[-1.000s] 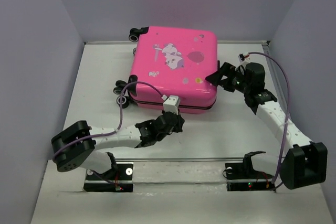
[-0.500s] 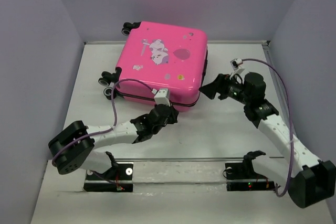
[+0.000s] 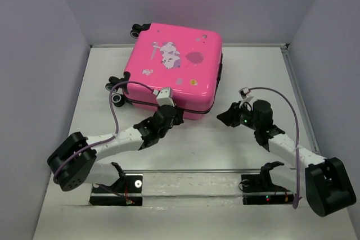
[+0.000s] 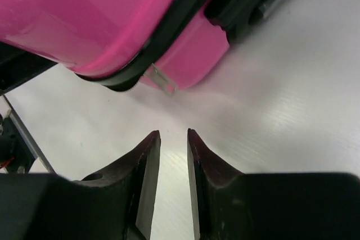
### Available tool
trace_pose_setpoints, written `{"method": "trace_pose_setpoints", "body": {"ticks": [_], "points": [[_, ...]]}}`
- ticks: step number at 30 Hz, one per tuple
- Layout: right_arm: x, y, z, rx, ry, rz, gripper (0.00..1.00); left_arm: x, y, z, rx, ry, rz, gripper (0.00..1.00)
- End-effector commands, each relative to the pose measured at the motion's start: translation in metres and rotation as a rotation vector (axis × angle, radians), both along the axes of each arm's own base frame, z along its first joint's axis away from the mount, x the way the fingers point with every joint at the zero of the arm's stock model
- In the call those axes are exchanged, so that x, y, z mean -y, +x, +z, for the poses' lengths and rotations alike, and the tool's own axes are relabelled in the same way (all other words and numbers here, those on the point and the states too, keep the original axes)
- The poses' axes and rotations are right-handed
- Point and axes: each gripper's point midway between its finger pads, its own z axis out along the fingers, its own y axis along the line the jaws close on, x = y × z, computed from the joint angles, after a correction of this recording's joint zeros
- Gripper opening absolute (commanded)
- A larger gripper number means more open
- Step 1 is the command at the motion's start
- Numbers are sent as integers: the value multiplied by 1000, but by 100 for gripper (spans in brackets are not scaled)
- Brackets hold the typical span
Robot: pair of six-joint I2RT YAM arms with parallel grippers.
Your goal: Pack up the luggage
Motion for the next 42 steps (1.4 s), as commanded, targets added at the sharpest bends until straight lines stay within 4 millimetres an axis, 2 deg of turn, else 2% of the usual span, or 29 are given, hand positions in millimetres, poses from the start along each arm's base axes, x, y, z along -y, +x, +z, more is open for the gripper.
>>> {"method": "trace_pose_setpoints", "body": {"ticks": [1,6,11,21,26,28,29,30,32,34,35,36,37,38,39,40,42], "points": [[-28,16,38,267,54,155,39,-10,25,56,148,-90,107,11],[-34,30,28,321,6,164,45,-13,25,59,152,-96,102,11],[-47,38,16,330,-33,211,46,-15,26,63,160,-94,98,11],[-60,49,17,392,-80,194,46,-16,26,64,161,-91,93,11],[-62,58,21,436,-101,127,45,-15,25,61,155,-93,87,11],[-64,62,27,458,-88,100,41,-14,25,61,153,-92,86,11],[-63,64,28,455,-81,80,35,-14,25,61,153,-92,86,11],[-72,58,29,462,-72,93,22,-14,26,60,152,-89,85,11],[-82,48,36,478,-68,73,7,-12,28,61,155,-83,85,11],[-87,37,39,475,-71,54,7,-11,30,64,160,-81,86,11],[-83,32,29,424,-92,20,7,-8,33,67,166,-80,86,11],[-85,24,27,401,-89,22,7,-10,37,70,175,-75,94,11],[-94,6,33,395,-67,53,7,-10,39,75,181,-83,98,11],[-91,-4,16,330,-99,45,7,-10,45,83,191,-99,100,11],[-91,-10,11,308,-112,34,7,-8,47,87,196,-103,99,11],[-94,-25,4,265,-124,52,7,-7,50,91,206,-99,92,11],[-99,-36,-3,222,-131,70,7,1,54,100,216,-106,79,11]]}}
